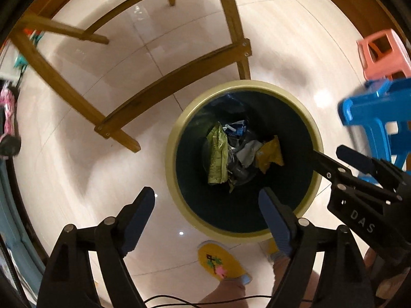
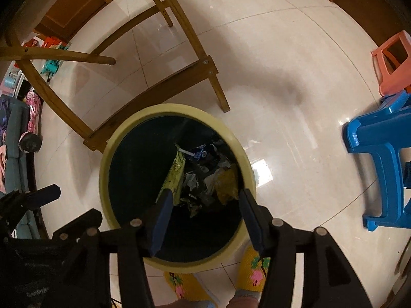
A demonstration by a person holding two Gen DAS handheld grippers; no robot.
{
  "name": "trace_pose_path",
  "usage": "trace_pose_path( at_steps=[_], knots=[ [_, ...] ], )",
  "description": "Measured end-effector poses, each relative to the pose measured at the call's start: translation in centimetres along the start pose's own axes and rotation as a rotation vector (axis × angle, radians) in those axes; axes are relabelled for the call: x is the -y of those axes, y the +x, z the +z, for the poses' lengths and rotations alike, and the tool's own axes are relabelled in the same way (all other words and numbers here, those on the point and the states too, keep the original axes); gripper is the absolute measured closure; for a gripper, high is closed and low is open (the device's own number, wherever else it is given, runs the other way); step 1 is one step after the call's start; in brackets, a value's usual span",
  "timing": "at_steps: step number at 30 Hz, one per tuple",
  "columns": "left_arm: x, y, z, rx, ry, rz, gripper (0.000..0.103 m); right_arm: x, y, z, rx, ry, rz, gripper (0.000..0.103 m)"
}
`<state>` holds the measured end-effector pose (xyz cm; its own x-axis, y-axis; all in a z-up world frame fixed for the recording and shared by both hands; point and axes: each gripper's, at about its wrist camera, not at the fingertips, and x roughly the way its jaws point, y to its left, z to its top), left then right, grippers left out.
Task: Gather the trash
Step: 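Open both tools over the bin to drop the green and yellow bags, then raise both open tools and move back over the table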
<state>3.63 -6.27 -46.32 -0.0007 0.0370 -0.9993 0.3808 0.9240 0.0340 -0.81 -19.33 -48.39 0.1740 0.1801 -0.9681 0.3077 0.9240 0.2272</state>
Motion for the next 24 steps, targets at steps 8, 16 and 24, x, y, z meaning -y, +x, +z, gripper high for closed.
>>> trace_pose_path(
  at_steps=[8,16,24],
  knots=[
    [-0.1,-5.4,-3.1,-0.001,-0.087,-0.016,0.021,-1.6,-5.1,-0.4,0.005,-0.046,0.007,0.044],
    [-0.5,-15.7,-5.8,0.032,-0.158,-0.04,0.021,-3.9,-14.7,-1.0,-0.005,-0.11,0.025,0.043],
    [-2.3,-28.1,-6.8,0.14,-0.257,-0.08,0.021,-7.0,-25.1,-0.3,-0.048,-0.251,0.036,0.039]
  ],
)
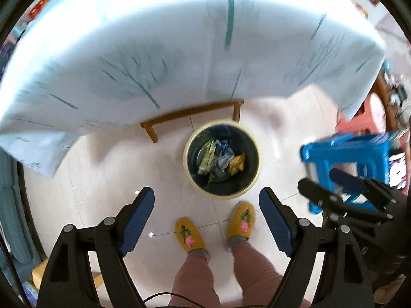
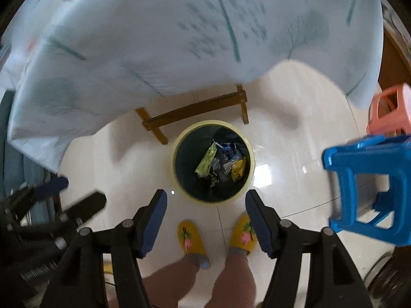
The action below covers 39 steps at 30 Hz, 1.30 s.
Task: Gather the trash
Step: 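Raise both open tools and move back over the table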
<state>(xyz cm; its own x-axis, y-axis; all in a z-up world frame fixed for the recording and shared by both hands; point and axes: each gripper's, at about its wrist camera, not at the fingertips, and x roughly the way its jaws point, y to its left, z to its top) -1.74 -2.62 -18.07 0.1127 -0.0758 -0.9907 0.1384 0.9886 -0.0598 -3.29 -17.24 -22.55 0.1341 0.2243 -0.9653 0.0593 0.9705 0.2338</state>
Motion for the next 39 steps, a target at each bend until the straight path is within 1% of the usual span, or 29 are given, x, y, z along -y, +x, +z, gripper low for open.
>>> trace_pose_path(
  at_steps=[3,5,9,14,17,20,24,28,32,33,34,36,39],
  knots=[
    [-0.2,-3.7,0.5,0.044,-0.024,-0.01,0.021,-0.8,-3.4,0.9,0.013,-0.061,0.006,0.039],
    [-0.4,-6.4,1.0,0.081,-0.043,-0.013,0.021,-1.3,-5.9,1.6,0.034,-0.101,0.005,0.039],
    [-0.9,-10.5,2.0,0.15,-0.081,-0.01,0.021,-2.0,-10.2,3.1,0.092,-0.147,0.019,0.039],
    [-1.9,-14.6,3.5,0.242,-0.133,0.013,0.021,-3.3,-14.6,4.9,0.186,-0.21,0.051,0.039],
    [-2.4,-15.8,4.5,0.276,-0.163,0.027,0.021,-4.4,-16.3,5.9,0.227,-0.271,0.051,0.039],
    [-3.2,-17.0,5.3,0.295,-0.197,0.026,0.019,-5.7,-17.4,7.2,0.248,-0.31,0.067,0.039],
    [-4.5,-19.1,6.3,0.335,-0.232,0.035,0.007,-7.8,-18.7,9.3,0.297,-0.376,0.074,0.039],
    [-7.0,-20.4,8.7,0.356,-0.278,0.044,0.006,-9.7,-19.4,12.0,0.331,-0.414,0.073,0.039],
    [-9.8,-20.9,11.8,0.369,-0.311,0.043,0.006,-11.5,-19.3,16.0,0.357,-0.429,0.077,0.038],
    [-10.4,-20.9,12.7,0.372,-0.314,0.042,0.006,-11.8,-19.3,17.0,0.364,-0.431,0.075,0.035],
    [-11.1,-20.7,13.9,0.373,-0.312,0.042,0.006,-12.3,-19.2,18.2,0.372,-0.434,0.072,0.032],
    [-12.3,-20.3,16.0,0.37,-0.304,0.039,0.005,-13.1,-18.8,20.4,0.385,-0.434,0.066,0.031],
    [-14.1,-19.2,20.0,0.353,-0.29,0.028,0.005,-14.4,-17.5,24.7,0.376,-0.415,0.055,0.031]
  ],
)
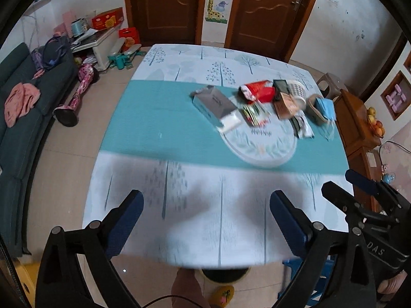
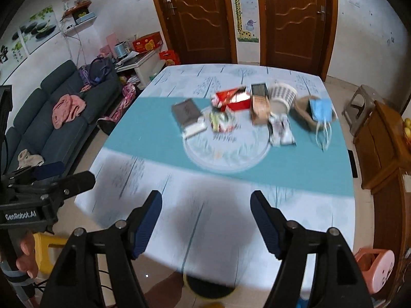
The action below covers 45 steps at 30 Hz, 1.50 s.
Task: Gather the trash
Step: 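Raise both open tools and move back over the table, then grasp the silver earplugs box with the left tool while the right tool grasps the green-white wrapper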
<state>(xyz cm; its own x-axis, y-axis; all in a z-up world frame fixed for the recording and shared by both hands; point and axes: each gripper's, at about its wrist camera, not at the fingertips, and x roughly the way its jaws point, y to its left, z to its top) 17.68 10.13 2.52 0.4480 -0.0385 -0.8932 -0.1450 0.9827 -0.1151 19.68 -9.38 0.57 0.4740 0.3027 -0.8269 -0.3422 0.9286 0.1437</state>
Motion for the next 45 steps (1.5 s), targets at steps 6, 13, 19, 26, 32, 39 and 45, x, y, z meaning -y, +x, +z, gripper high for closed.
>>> trace_pose_path(
  at_steps=[6,13,19,26,32,39,45],
  knots=[
    [-0.6,6.5,7.1,-0.06,0.022,-0.034,0.001,1.3,7.1,5.7,-0.054,0.027,-0.002,0.031],
    [-1.3,14.0,12.7,-0.139,0.008,-0.054,0.001,2.6,15.2,9.2,-0.131,0.037,-0.023,0.03],
    [-1.6,18.6,15.7,-0.202,-0.038,-0.083,0.001,3.2,20.1,10.8,-0.196,0.022,-0.034,0.03],
    [-0.6,21.7,17.3,-0.242,-0.038,-0.065,0.001,3.0,22.7,11.2,-0.243,-0.008,-0.025,0.029],
    [0.2,24.0,17.9,-0.274,-0.07,-0.029,0.001,2.5,23.0,11.1,-0.236,-0.077,-0.078,0.048],
    [1.4,25.8,17.7,-0.291,-0.104,0.048,0.001,4.0,22.4,11.2,-0.216,0.045,0.002,0.069],
    [1.6,27.1,16.7,-0.299,-0.123,0.092,0.001,4.4,21.9,10.6,-0.196,0.08,0.018,0.069]
  ],
)
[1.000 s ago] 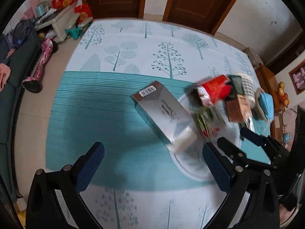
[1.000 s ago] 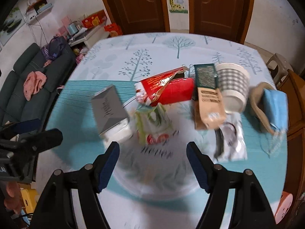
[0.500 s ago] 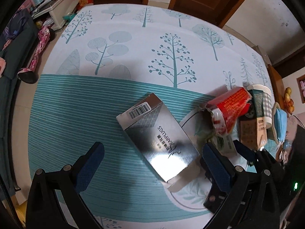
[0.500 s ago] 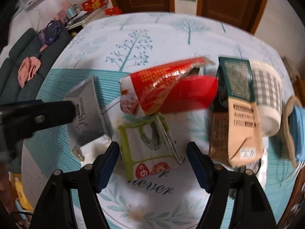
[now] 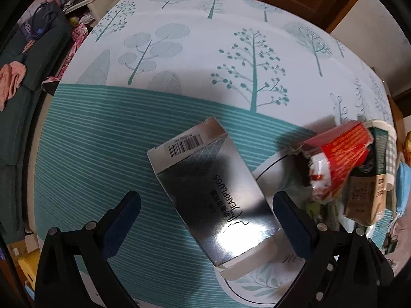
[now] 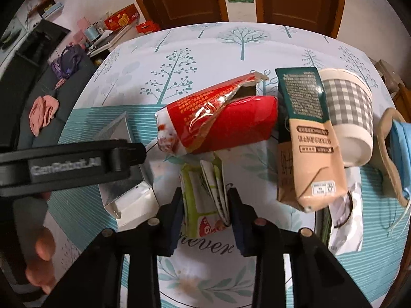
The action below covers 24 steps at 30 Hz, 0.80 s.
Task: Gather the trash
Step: 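Grasp the silver earplugs box with the left tool while the right tool grasps the green-white wrapper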
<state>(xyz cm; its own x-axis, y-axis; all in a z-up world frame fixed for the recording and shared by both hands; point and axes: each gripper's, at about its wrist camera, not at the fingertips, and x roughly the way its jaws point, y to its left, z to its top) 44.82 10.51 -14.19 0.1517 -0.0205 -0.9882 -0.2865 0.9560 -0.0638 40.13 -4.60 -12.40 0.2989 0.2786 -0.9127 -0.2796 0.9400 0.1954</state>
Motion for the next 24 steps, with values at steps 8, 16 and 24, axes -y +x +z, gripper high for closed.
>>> trace_pose_path(
  at_steps=[8,16,24],
  knots=[
    [-0.9,-0.3,-2.2,0.029,-0.002,0.023,0.036,0.1,-1.0,-1.7,0.005,0.026,0.043,0.079],
    [-1.5,-2.5,-6.2,0.055,0.084,0.016,0.04,0.1,-2.8,-5.6,0.018,0.087,0.072,0.084],
    [-1.2,-8.8,-12.8,0.106,0.197,-0.039,0.04,0.3,-8.5,-11.1,0.053,0.125,0.115,0.084]
  ],
)
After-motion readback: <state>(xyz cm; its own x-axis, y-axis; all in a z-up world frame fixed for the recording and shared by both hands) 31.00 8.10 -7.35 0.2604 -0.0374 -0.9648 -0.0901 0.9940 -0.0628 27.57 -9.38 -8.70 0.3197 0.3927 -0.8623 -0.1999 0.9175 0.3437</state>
